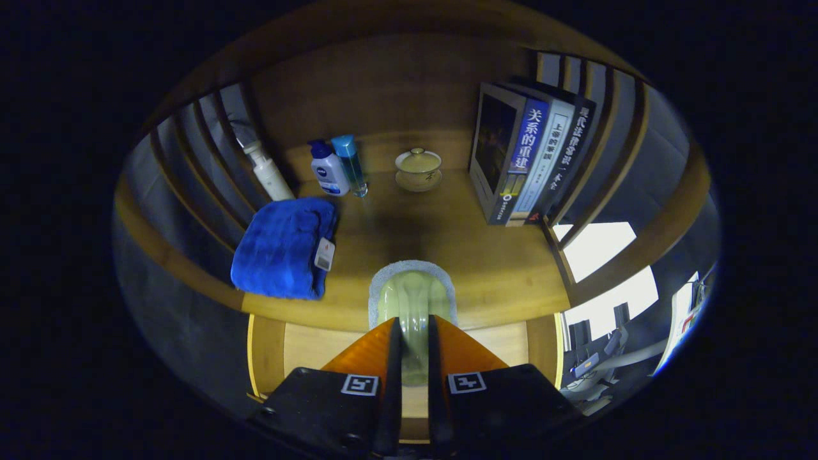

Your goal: Pull open the drawer, take out the items inside it, and place them on the countertop above the cabinet.

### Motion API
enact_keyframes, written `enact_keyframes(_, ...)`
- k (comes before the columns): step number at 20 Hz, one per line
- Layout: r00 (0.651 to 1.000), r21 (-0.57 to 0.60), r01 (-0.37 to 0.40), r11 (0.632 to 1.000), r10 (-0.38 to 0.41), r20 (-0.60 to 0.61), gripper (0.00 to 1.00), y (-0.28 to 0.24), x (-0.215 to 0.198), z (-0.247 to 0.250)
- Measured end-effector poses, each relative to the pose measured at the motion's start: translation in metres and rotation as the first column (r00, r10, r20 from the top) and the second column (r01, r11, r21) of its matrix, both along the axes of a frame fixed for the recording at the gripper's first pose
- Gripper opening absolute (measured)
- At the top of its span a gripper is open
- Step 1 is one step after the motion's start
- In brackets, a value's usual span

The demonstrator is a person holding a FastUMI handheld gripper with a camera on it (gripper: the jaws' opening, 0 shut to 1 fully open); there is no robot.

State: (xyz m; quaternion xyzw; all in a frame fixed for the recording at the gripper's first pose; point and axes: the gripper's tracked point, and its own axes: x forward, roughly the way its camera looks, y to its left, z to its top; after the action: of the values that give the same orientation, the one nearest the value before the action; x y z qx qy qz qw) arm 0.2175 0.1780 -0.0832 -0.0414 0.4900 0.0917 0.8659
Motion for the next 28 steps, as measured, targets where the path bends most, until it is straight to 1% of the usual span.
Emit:
enact_keyframes(4,0.999,-0.023,0.003,1.000,-0.004,-0.040,0.26,0.011,0.035,-0.022)
enact_keyframes(8,0.999,-0.042,0.010,0.999,-0.013,-0.053,0.26,0.018,0.062,-0.039)
enact_keyframes(14,0.994,-0.019,0.010,1.000,-0.012,-0.108,0.26,0.025,0.066,-0.057)
enact_keyframes(15,0.995,-0.019,0.012,1.000,-0.013,-0.102,0.29,0.024,0.067,-0.056)
enact_keyframes(18,0.997,-0.030,0.025,0.999,-0.027,-0.077,0.29,0.018,0.071,-0.053)
enact_keyframes(19,0.997,-0.023,0.026,0.999,-0.027,-0.070,0.30,0.018,0.072,-0.051)
enact_keyframes(20,0.998,-0.020,0.029,0.999,-0.030,-0.063,0.33,0.016,0.071,-0.049)
enact_keyframes(21,0.998,-0.020,0.035,0.999,-0.036,-0.056,0.38,0.014,0.070,-0.047)
enact_keyframes(22,0.998,-0.010,0.036,0.999,-0.037,-0.051,0.38,0.015,0.069,-0.044)
enact_keyframes(23,0.998,0.006,0.042,0.999,-0.042,-0.041,0.44,0.015,0.069,-0.041)
enact_keyframes(25,0.999,0.032,0.052,0.998,-0.052,-0.018,0.60,0.017,0.068,-0.041)
enact_keyframes(27,0.998,0.033,0.061,0.998,-0.061,0.004,0.77,0.014,0.064,-0.042)
enact_keyframes(28,0.997,0.028,0.079,0.996,-0.079,0.018,0.85,0.009,0.061,-0.040)
